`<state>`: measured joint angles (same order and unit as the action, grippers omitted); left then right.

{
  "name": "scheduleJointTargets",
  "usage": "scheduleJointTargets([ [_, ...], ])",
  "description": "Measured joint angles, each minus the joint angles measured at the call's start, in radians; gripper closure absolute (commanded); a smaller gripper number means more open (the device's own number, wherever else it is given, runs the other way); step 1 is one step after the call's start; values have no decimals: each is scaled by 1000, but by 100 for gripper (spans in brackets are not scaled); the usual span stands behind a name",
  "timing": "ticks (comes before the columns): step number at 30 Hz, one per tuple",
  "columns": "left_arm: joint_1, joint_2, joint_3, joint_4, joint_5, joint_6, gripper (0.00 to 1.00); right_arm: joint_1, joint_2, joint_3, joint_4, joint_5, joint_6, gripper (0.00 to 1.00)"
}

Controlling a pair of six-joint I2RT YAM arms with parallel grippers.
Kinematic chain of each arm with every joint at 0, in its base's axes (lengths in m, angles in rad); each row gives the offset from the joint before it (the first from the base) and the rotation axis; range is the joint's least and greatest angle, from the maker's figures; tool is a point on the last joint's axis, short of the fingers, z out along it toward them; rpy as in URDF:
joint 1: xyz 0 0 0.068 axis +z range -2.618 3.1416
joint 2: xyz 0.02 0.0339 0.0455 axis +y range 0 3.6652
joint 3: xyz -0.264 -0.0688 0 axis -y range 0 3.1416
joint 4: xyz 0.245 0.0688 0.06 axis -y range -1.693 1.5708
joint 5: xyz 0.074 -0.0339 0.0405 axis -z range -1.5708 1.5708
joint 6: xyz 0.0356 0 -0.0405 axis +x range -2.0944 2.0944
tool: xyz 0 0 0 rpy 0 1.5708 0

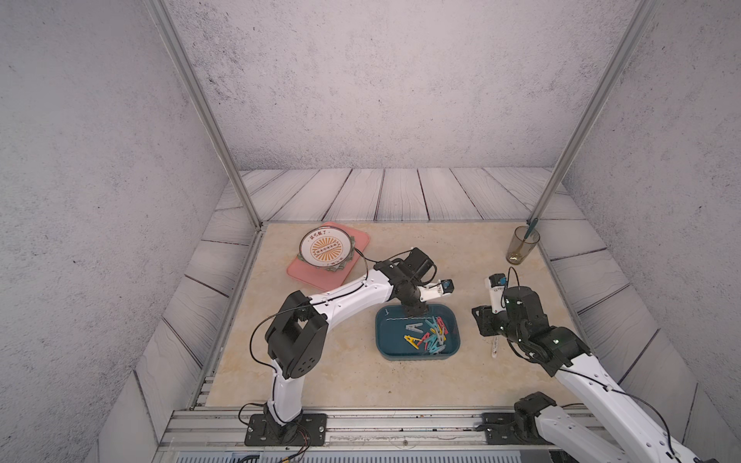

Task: Take the clothespins out of the storage box
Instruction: Pick up the clothespin from the storage box.

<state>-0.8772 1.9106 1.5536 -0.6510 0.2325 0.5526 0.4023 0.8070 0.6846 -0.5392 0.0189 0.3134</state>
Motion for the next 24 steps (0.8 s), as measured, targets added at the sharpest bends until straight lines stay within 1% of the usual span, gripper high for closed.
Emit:
scheduleJointTargets([
  [6, -27, 8, -67, -14, 6, 0, 48, 0, 18, -9, 5, 0, 0, 65],
  [14, -35, 101, -63, -9, -35, -14, 47, 0, 19, -9, 5, 0, -3, 65],
  [24, -35, 127, -63, 37, -101, -51, 52, 0, 19, -16, 9, -10, -7, 66],
])
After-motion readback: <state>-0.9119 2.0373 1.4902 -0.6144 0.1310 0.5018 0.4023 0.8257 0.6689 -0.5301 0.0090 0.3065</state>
